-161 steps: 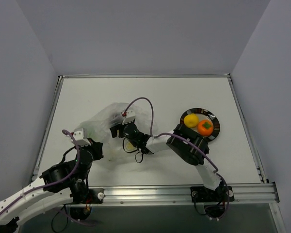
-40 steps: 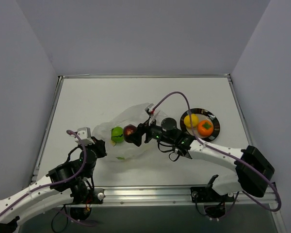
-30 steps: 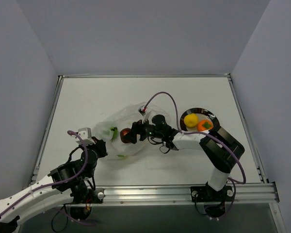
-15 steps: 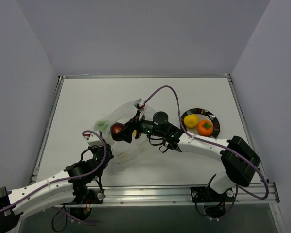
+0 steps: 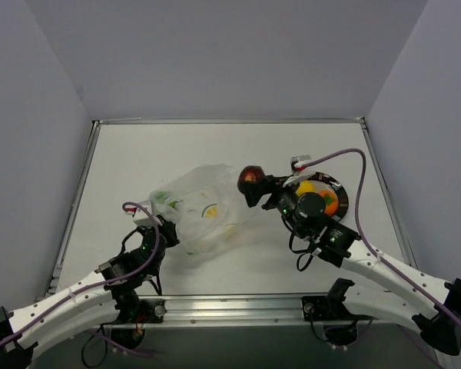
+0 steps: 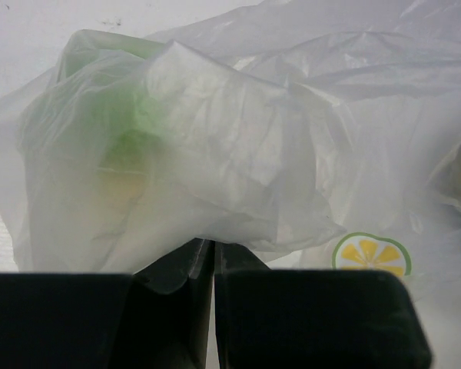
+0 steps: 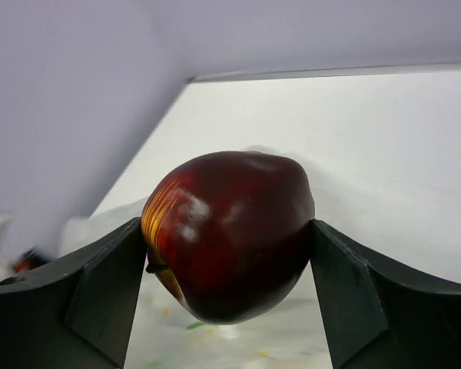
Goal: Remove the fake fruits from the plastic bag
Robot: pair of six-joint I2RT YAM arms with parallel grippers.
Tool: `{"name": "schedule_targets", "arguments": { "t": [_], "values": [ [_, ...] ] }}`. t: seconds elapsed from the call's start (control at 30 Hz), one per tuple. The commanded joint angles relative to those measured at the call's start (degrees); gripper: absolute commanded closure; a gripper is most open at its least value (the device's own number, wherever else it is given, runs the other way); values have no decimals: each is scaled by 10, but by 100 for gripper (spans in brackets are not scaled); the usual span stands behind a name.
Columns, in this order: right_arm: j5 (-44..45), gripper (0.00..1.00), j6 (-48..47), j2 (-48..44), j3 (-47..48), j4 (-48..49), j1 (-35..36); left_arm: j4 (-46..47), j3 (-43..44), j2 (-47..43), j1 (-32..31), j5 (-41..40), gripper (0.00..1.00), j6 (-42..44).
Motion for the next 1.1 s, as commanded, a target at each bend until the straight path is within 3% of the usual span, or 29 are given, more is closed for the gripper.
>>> {"name": "schedule_targets", "arguments": {
  "t": [0.0,0.23,0.43,0.9,1.07],
  "values": [
    [288,46,66,-35,-51,-141,-24,-16,42,-24,6,18,98,10],
    [366,52,174,-55,-126,-223,-58,-58,56,-66,7,40,98,18],
    [357,53,213,-4,-148,-230,-107,-81,54,-88,7,49,98,14],
    [327,53,168,88,-154,-123,-187,-89,56,-83,7,58,98,10],
    [323,45,165,118,-147,-111,-202,-93,58,-80,7,57,98,11]
  ]
}}
